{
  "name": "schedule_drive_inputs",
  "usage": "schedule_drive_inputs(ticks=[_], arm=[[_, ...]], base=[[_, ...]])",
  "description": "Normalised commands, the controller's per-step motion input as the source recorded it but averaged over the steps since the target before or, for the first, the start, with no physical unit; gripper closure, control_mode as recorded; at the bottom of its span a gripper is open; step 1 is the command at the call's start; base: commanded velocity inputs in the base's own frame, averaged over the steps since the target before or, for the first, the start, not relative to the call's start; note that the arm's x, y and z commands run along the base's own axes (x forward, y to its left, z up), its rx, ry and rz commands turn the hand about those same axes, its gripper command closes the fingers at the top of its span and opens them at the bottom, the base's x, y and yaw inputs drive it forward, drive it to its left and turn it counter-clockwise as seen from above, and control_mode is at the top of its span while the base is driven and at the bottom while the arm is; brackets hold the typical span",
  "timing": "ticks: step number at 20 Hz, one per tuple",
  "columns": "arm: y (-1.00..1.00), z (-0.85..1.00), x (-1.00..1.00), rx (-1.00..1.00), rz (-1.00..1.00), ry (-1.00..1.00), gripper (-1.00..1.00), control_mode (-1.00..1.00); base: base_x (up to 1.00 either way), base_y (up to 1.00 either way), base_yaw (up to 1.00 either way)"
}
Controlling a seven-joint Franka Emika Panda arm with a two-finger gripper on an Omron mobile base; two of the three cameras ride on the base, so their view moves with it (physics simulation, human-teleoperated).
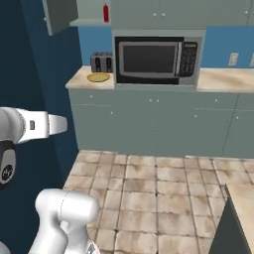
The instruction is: Move the hot dog bun to the plate on the dining table and place the condiment next to that plate. Then navigate to the fridge and take the sausage and place it on the plate as well.
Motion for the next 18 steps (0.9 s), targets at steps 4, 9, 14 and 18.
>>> schedule_drive_inputs(ticks=[4,9,14,18], arm=[[0.0,0.0,0.0,0.0,0.0,0.0,-1.0,1.0],[0.0,0.0,0.0,0.0,0.0,0.0,-1.0,1.0],[0.0,0.0,0.0,0.0,0.0,0.0,-1.0,1.0],[0.0,0.0,0.0,0.0,0.0,0.0,-1.0,1.0]], base=[[1.0,0.18,0.12],[0.98,0.24,0.15],[0.95,0.22,0.17],[0.86,0.04,0.22]])
